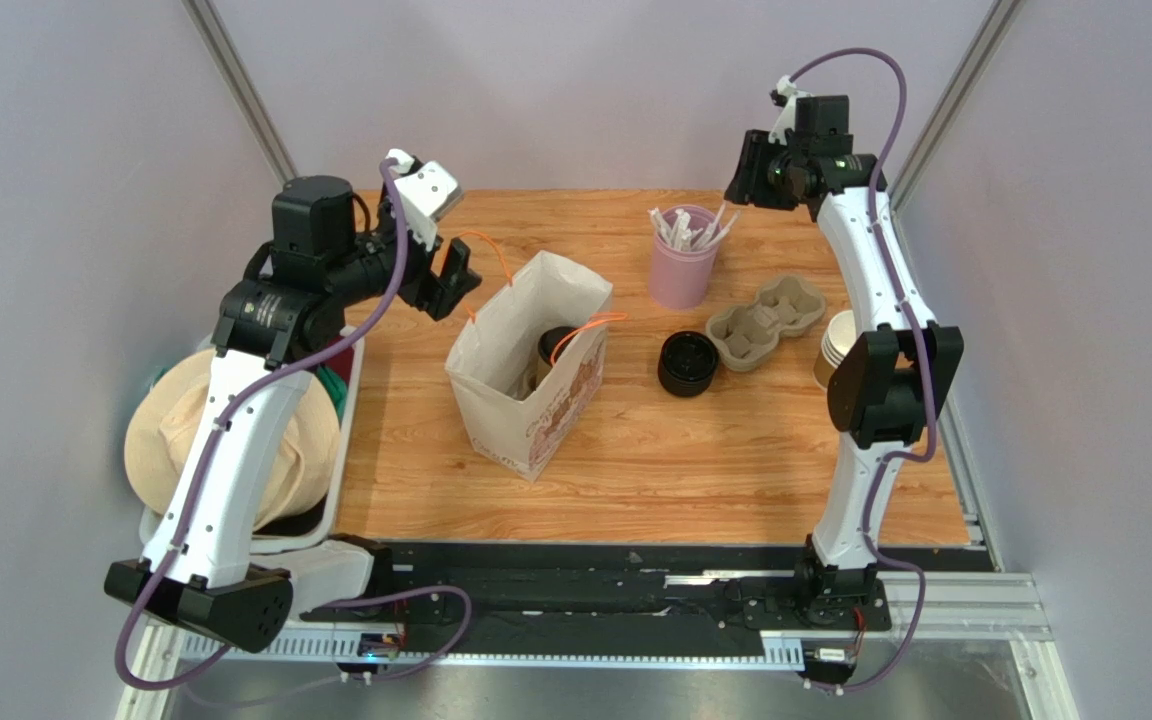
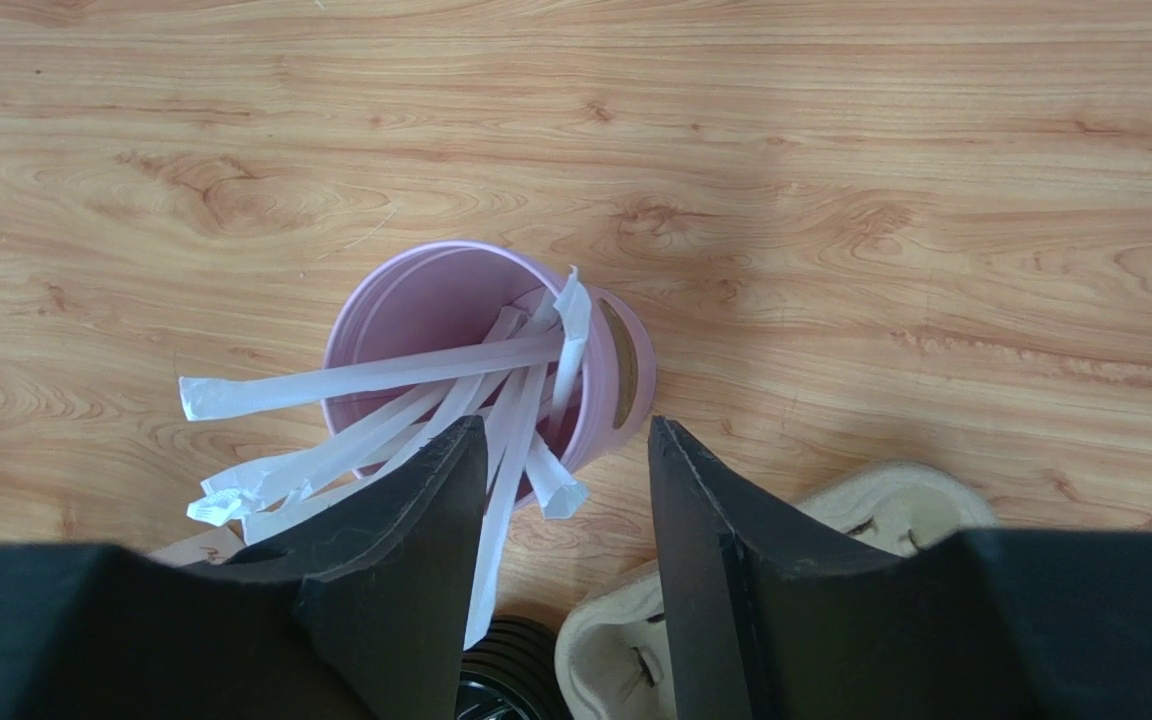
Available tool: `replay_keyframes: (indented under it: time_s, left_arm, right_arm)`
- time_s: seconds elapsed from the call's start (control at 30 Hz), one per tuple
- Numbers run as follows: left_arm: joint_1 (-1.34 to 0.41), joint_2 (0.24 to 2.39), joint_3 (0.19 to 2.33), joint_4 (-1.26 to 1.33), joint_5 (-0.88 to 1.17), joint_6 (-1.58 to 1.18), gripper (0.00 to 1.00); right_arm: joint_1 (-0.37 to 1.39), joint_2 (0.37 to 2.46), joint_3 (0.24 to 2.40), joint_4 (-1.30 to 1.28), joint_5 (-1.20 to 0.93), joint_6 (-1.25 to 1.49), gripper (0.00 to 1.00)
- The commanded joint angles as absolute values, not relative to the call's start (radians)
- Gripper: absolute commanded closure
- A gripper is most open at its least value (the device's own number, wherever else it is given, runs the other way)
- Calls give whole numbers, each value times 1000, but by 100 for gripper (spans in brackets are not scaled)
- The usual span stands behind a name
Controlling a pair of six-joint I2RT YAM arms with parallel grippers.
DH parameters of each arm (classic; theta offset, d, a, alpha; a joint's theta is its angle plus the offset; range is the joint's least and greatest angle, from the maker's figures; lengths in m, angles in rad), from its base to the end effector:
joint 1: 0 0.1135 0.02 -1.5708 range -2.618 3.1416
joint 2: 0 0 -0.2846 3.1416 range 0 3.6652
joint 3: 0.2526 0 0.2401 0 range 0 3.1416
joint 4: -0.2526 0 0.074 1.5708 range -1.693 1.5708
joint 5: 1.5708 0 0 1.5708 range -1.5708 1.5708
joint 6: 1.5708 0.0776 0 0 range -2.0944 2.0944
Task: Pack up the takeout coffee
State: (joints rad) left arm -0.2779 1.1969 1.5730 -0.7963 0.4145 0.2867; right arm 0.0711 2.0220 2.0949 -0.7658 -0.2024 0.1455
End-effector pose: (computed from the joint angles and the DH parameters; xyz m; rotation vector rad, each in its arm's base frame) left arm 0.2248 -0.0966 0.4605 0.8016 1.8056 -0.4060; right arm 0.4847 0.0502 0.3506 -0.0237 2.2697 0.3439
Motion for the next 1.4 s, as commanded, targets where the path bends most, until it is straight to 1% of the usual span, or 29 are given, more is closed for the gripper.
replay_keyframes:
  time_s: [0.0,0.33,0.73,0.77,0.83,0.9,0.97,1.23,1.37]
  left_arm:
    - [-273,1186,1568,-782,431,302,21]
    - [-273,1187,1552,-772,431,296,21]
    - [-273,1195,1537,-758,443,288,20]
    - [-273,1195,1534,-756,443,288,20]
    - [-273,1193,1531,-756,445,287,20]
    - [-273,1190,1525,-755,445,287,20]
    - [-272,1190,1519,-750,443,287,20]
    - [-273,1192,1513,-744,446,285,20]
    - [-273,1192,1502,-739,440,285,20]
  right_arm:
    - [78,2011,2080,-753,-250,163,53]
    - [80,2022,2057,-769,-239,152,56]
    - [92,1985,1983,-770,-204,127,58]
    - [92,1985,1983,-770,-206,127,61]
    - [94,1986,1983,-769,-207,130,63]
    - [94,1988,1985,-769,-210,130,68]
    - [97,1990,1985,-767,-207,130,70]
    - [101,1997,2003,-750,-221,112,67]
    - [104,2016,2022,-752,-241,106,68]
